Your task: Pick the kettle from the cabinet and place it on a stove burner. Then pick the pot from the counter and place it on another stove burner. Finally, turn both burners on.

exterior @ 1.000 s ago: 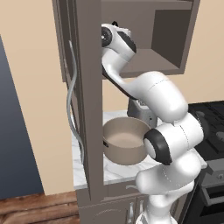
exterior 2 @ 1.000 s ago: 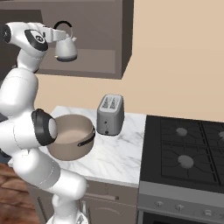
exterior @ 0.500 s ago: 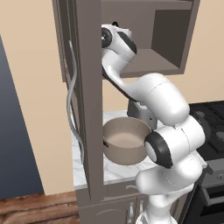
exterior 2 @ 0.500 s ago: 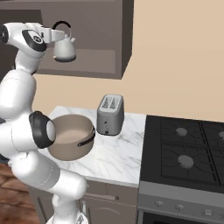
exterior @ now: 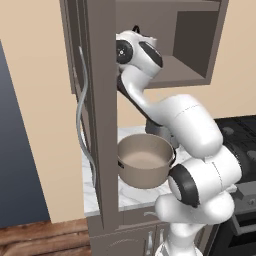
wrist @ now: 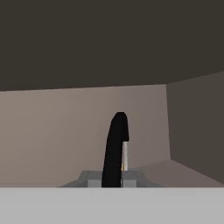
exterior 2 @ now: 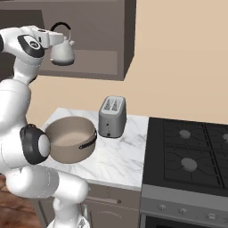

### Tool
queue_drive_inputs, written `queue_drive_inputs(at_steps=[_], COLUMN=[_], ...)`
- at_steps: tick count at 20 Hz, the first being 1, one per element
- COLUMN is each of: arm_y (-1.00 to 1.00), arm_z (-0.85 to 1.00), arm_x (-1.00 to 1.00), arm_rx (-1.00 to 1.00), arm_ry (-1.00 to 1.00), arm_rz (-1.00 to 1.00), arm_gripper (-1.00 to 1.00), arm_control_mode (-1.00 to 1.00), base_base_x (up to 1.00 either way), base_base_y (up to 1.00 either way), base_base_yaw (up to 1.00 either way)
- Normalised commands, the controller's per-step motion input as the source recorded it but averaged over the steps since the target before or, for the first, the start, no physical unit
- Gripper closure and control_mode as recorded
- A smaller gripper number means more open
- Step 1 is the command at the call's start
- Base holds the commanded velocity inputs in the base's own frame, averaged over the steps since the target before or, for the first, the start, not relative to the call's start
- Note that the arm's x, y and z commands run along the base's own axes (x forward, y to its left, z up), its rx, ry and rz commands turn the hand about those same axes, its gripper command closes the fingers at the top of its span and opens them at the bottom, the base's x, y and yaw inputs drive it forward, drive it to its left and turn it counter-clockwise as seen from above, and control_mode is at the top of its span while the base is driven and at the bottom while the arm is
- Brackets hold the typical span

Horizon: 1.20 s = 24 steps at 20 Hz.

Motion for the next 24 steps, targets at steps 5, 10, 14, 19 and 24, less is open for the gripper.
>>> queue_drive_inputs(at_steps=[5, 10, 14, 19, 24], arm_y=[-0.33, -0.06, 0.00, -0.01, -0.12], arm_z=[-0.01, 0.00, 0.00, 0.00, 0.00], arm_x=[-0.17, -0.24, -0.22, -0.20, -0.14], arm_rx=[0.00, 0.00, 0.00, 0.00, 0.04], arm_ry=[-0.08, -0.05, -0.01, 0.00, 0.00], arm_rz=[0.00, 0.00, 0.00, 0.00, 0.00], arm_gripper=[1.00, 1.00, 1.00, 1.00, 1.00], arm_control_mode=[-1.00, -1.00, -1.00, -1.00, -1.00], base_base_x=[0.00, 0.00, 0.00, 0.00, 0.00], base_base_y=[0.00, 0.00, 0.00, 0.00, 0.00], base_base_yaw=[0.00, 0.00, 0.00, 0.00, 0.00])
